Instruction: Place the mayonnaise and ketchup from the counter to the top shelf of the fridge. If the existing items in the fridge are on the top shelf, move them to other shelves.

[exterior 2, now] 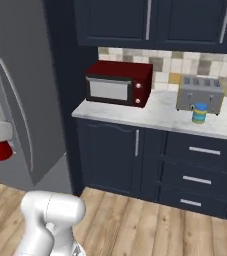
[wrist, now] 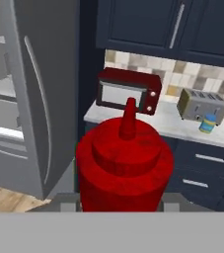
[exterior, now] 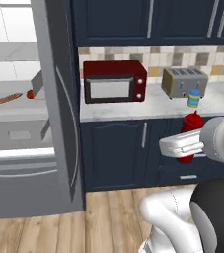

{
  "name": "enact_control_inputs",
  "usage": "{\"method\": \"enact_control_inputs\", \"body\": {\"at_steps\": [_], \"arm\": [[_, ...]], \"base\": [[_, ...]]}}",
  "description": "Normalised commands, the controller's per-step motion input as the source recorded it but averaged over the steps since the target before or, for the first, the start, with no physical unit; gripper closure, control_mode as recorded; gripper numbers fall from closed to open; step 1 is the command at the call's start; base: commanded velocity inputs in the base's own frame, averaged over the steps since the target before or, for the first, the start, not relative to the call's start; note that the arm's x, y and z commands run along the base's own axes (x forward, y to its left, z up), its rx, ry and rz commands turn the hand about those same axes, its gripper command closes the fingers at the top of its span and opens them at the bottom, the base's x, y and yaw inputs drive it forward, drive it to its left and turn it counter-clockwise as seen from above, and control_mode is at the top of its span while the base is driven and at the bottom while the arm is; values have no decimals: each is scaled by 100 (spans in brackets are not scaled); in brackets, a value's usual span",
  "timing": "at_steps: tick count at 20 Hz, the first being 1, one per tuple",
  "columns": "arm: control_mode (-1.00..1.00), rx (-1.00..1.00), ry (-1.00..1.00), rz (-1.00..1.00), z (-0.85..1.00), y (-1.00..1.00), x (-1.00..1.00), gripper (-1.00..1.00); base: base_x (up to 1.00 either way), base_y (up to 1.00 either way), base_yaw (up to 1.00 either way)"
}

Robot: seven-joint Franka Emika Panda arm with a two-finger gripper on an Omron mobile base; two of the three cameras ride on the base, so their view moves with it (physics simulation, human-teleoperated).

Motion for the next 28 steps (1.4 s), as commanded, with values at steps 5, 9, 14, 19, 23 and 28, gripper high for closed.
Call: {"method": "enact_control_inputs", "body": {"at_steps": [5, 9, 14, 19, 23, 28], "arm": [[100, 0, 0, 0, 0, 0, 0, 100], [100, 0, 0, 0, 0, 0, 0, 100], [100, 0, 0, 0, 0, 0, 0, 100], [100, 0, 0, 0, 0, 0, 0, 100], [100, 0, 0, 0, 0, 0, 0, 100], [100, 0, 0, 0, 0, 0, 0, 100]], "base": [[44, 100, 16], [47, 100, 11], [27, 100, 6], [62, 100, 2], [62, 39, -1], [38, 2, -13]]}}
